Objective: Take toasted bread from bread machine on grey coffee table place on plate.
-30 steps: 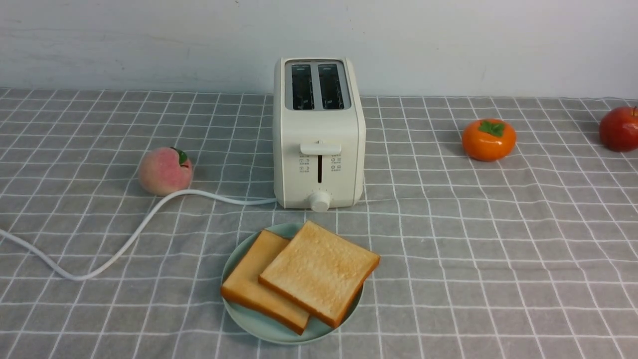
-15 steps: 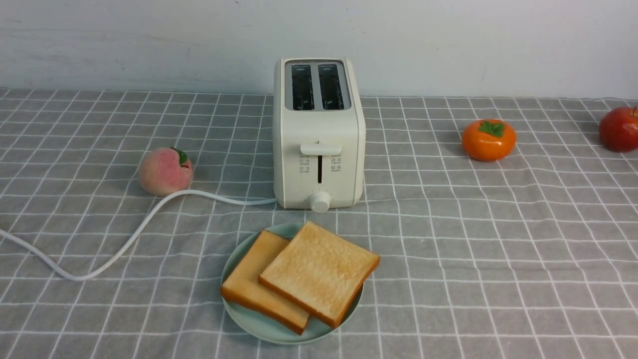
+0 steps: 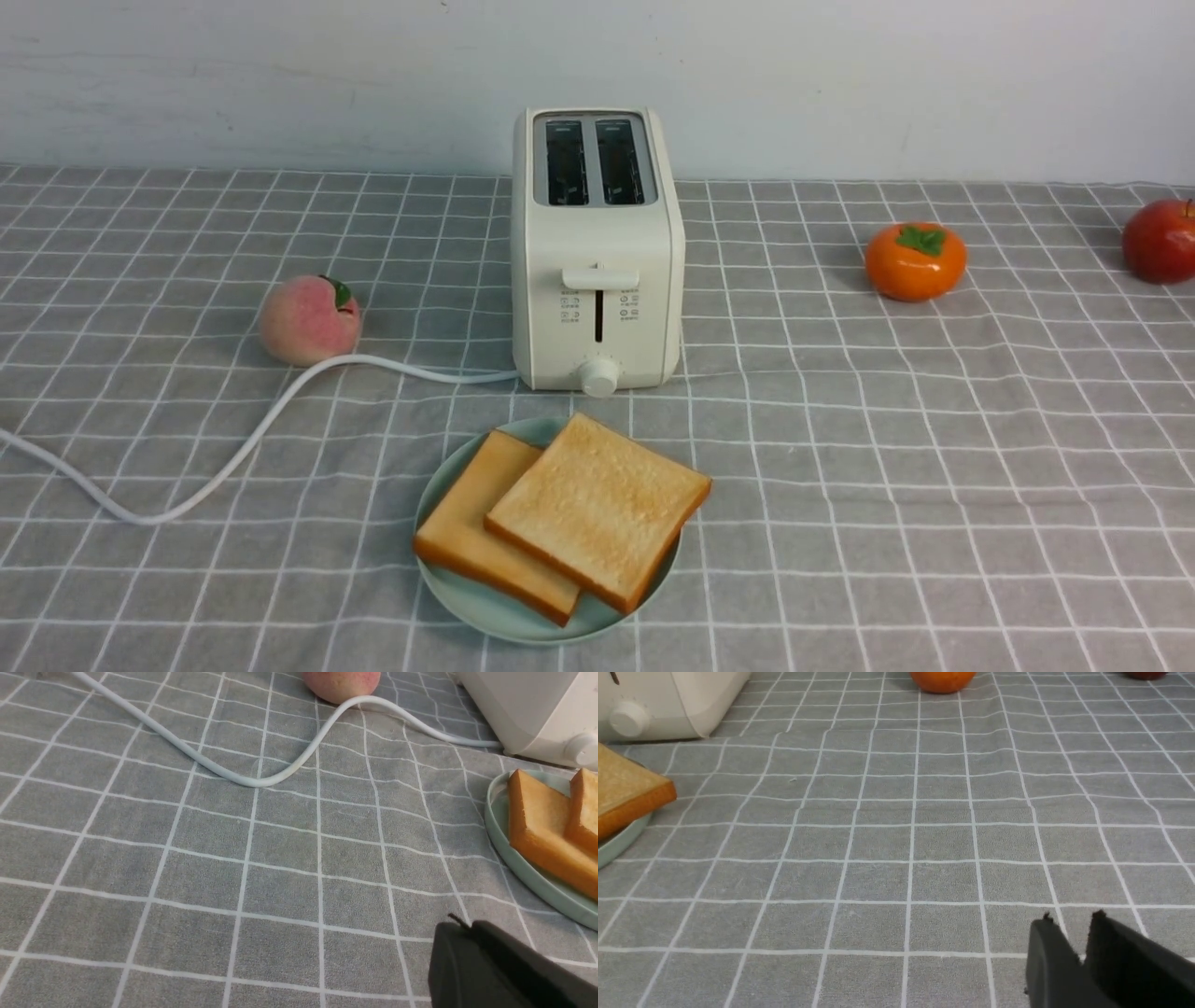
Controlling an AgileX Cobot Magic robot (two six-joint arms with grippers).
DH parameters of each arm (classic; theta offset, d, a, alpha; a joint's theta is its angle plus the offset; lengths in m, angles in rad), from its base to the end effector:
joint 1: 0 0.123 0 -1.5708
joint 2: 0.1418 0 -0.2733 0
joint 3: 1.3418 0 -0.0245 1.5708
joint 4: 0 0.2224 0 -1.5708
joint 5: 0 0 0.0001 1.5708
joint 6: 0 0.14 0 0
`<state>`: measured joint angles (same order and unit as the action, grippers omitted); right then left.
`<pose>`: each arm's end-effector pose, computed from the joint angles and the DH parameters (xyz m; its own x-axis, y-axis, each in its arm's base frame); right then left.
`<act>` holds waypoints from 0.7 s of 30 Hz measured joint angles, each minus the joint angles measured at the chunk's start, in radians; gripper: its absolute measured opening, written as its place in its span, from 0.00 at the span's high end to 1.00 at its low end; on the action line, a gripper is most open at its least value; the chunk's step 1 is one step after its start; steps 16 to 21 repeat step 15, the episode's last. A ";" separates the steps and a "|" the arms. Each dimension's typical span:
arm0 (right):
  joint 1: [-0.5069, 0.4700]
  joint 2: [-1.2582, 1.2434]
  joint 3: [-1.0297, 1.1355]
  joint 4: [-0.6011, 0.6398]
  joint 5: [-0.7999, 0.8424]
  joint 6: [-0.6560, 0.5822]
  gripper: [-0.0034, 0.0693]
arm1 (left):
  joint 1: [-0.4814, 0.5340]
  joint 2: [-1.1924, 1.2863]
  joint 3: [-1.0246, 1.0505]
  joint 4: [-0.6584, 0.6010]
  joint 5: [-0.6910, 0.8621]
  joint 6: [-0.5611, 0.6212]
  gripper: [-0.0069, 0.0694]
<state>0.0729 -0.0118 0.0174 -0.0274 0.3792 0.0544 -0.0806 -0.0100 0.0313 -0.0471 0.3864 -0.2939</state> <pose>0.0824 0.0046 0.1598 -0.2940 0.0075 -0.9558 -0.0547 0.9982 0.0247 0.0817 -0.0091 0.1539 -0.3282 -0.3057 -0.8938 -0.0121 0.9475 -0.3196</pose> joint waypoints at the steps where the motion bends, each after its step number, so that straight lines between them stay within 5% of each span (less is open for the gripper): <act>1: 0.000 0.000 0.000 -0.002 0.001 -0.001 0.77 | 0.000 0.000 0.000 0.000 0.000 0.000 0.89; 21: 0.000 0.000 0.000 -0.002 0.002 -0.001 0.75 | 0.000 0.000 0.000 0.000 0.000 -0.001 0.89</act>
